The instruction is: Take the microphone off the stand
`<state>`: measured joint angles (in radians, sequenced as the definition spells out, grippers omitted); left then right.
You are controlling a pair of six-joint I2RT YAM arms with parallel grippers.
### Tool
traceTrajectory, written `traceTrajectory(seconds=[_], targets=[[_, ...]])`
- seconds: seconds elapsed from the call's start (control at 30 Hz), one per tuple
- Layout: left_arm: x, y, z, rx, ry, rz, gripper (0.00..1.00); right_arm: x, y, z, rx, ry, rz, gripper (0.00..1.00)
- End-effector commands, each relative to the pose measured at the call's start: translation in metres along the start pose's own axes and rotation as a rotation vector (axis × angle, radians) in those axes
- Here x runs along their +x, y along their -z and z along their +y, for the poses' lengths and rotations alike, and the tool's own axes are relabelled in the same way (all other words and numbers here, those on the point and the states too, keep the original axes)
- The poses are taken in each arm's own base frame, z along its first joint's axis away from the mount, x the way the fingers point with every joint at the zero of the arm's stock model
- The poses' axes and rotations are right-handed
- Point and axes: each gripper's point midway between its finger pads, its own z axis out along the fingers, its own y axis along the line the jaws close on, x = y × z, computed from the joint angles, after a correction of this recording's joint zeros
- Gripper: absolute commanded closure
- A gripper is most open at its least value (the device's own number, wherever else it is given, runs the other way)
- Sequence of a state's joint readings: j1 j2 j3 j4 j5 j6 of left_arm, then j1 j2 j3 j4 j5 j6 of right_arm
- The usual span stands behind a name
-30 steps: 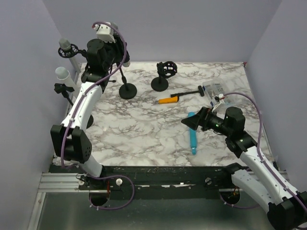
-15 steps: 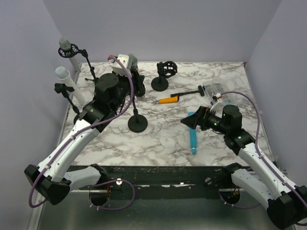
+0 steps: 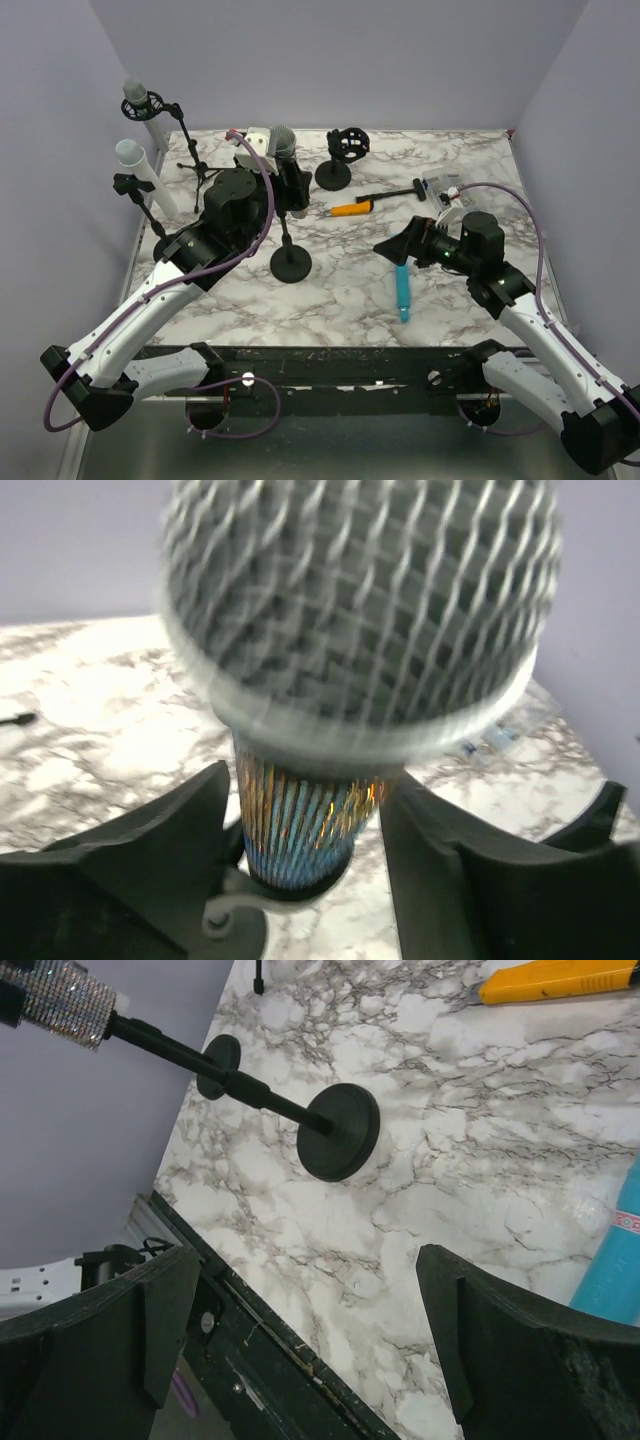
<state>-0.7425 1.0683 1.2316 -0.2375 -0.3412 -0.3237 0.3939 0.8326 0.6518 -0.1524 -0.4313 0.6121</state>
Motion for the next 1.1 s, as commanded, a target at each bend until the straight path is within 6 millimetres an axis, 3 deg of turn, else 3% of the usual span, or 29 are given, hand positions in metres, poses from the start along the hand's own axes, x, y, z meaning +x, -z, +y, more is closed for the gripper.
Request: traceTrajectory(seconds=[0.0,0.07,0.17,0.43,0.5,0.67,0.87,1.07], targets=[[0.010,0.005,-0.006,0.011,0.046,0.060,0.30,-0.010,-0.003,0.016,-0.001,0.034,-0.007,0.00],[0.008,0.008,-0.006,0.016,0.030,0.067,0.15,-0.016,-0.005,0.024,-0.008,0.054,-0.008,0.00],[0.004,0.017,-0.006,0.034,0.010,0.069,0.02,-0.029,-0.007,0.040,-0.014,0.104,-0.022,0.00],[0.005,0.069,0.007,0.096,-0.055,0.053,0.01,-0.050,-0.036,0.099,-0.031,0.246,-0.024,0.00],[0.008,0.083,0.022,0.061,-0.084,0.040,0.01,-0.056,-0.045,0.114,-0.015,0.280,-0.037,0.00],[0.009,0.107,0.081,-0.184,-0.152,-0.008,0.01,-0.072,-0.065,0.152,0.043,0.367,-0.113,0.01],[-0.006,0.117,0.110,-0.321,-0.125,-0.149,0.01,-0.084,-0.088,0.182,0.167,0.474,-0.206,0.02],[0.012,0.111,0.117,-0.307,-0.125,-0.161,0.02,-0.099,-0.104,0.199,0.268,0.517,-0.288,0.05]])
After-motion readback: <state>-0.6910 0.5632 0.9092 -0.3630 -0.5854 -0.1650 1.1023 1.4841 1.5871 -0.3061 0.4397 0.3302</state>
